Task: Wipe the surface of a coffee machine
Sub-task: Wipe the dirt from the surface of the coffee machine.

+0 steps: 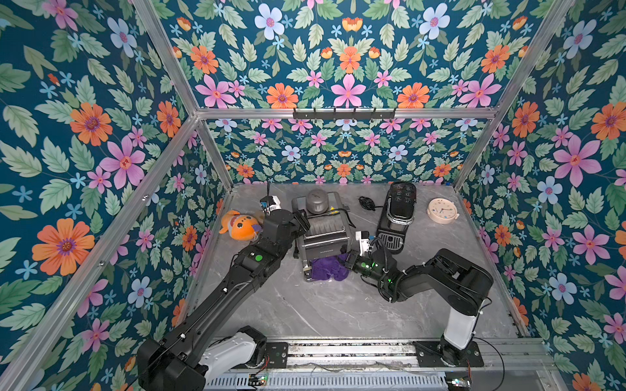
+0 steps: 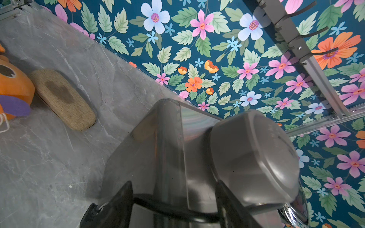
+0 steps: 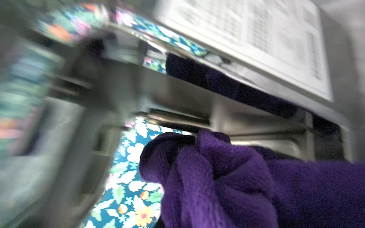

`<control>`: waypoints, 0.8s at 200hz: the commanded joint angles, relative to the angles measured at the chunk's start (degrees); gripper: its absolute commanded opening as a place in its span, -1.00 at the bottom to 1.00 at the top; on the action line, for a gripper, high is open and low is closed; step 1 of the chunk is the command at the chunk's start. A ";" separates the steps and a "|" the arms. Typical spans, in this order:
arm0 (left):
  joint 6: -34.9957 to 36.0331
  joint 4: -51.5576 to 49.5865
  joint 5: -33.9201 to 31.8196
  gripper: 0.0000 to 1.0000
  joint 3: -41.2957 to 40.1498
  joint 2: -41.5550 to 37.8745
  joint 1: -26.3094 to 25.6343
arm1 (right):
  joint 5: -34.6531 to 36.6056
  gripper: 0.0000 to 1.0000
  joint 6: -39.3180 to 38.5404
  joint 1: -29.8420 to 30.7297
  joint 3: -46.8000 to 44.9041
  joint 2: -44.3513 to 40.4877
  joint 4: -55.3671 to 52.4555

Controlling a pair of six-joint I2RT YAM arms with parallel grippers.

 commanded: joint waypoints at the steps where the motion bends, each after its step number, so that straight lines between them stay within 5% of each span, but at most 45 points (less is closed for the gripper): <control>1: 1.96 -7.47 3.99 0.31 -0.53 0.42 -0.15 | -0.51 -1.00 1.91 0.49 -0.61 -2.37 6.34; 160: 1.91 -6.93 5.47 0.30 -1.71 0.36 1.00 | 1.97 -1.00 3.26 5.09 -3.75 -6.71 6.41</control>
